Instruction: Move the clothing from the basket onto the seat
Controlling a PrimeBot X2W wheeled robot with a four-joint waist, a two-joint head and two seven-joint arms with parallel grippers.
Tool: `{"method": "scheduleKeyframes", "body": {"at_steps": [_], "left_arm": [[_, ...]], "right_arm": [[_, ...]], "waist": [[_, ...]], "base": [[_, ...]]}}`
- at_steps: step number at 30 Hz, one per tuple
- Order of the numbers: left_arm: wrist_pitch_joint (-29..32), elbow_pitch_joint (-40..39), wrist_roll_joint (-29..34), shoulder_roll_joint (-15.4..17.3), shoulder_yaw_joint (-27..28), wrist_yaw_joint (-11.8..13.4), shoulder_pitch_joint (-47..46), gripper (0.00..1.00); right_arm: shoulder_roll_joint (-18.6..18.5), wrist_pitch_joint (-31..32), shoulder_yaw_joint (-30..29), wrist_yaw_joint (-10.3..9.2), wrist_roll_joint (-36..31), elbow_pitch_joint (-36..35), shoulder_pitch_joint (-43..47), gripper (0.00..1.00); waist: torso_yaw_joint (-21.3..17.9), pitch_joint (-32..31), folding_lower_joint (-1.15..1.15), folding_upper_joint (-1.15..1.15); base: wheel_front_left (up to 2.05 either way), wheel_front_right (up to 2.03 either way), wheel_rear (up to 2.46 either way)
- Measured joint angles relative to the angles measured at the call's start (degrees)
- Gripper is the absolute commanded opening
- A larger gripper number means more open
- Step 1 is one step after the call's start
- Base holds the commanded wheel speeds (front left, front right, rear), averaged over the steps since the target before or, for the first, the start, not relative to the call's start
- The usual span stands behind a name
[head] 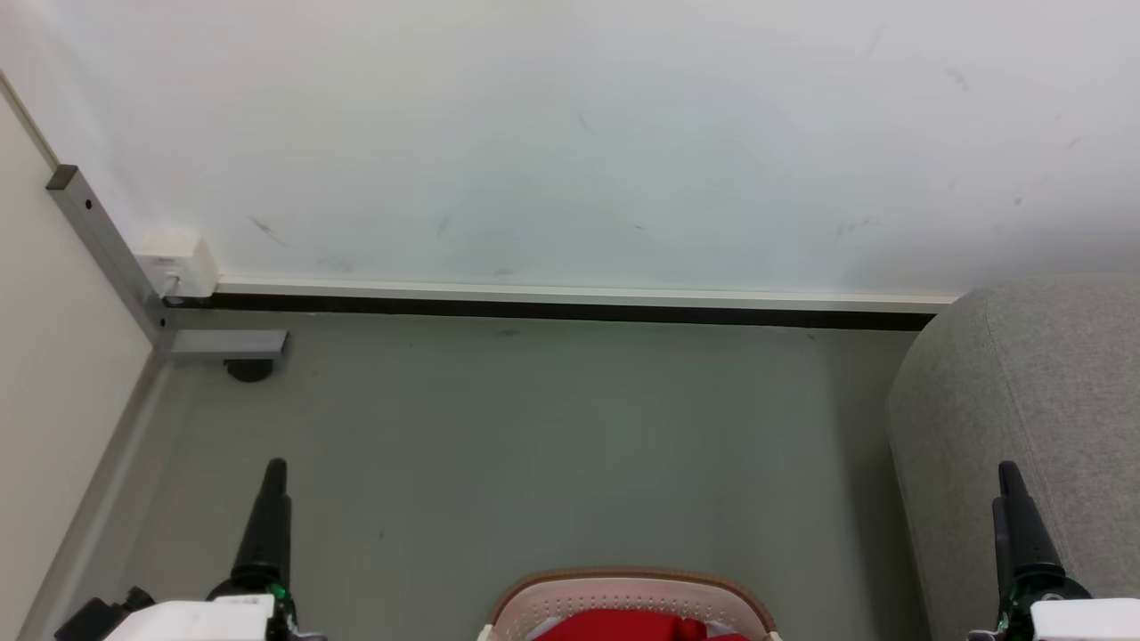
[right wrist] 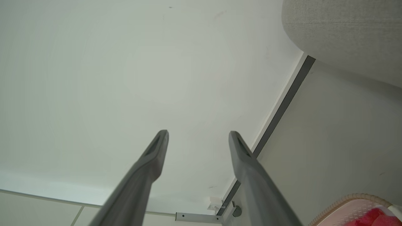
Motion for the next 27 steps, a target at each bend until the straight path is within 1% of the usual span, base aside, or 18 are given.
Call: {"method": "scheduleKeyframes", "body": {"at_steps": [2,5,15,22,25,27], "left_arm": [[-0.34,-0.33,0.65,0.01,0.03,0.0,0.0,1.0],[-0.93,-0.53,3.75,0.01,0.22,0.0,0.01,1.0],[-2.96,-1.76,17.62,0.09,-0.03,0.11,0.24,1.0],[-4.45,-3.47,28.69,0.16,-1.77,1.21,0.52,1.0],[-4.97,-3.6,34.66,0.65,-3.15,2.43,0.57,1.0],[-5.21,-3.53,37.01,0.71,-3.93,3.27,0.63,1.0]], "right_arm": [[0.0,-0.25,0.3,0.0,-0.85,-0.05,0.0,1.0],[0.0,-1.02,1.25,0.0,-4.17,-0.33,0.0,1.0],[-0.04,-3.02,2.67,0.0,-16.31,-0.36,0.0,1.0],[-0.09,-4.54,3.35,0.0,-25.98,-0.32,-0.01,1.0],[-0.13,-5.05,4.15,0.0,-30.81,-0.36,-0.02,1.0],[-0.19,-5.36,4.61,0.0,-33.76,-0.41,-0.02,1.0]], "waist": [[-0.06,-0.02,0.0,0.0],[-0.22,-0.05,0.0,0.0],[-0.68,-0.22,0.0,0.0],[-1.02,-0.12,0.0,0.0],[-1.14,-0.13,0.0,0.0],[-1.22,-0.16,0.0,0.0]], "base": [[0.0,0.0,0.0],[0.0,0.0,0.0],[0.0,0.0,0.0],[0.0,0.0,0.0],[0.0,0.0,0.0],[0.0,0.0,0.0]]}}
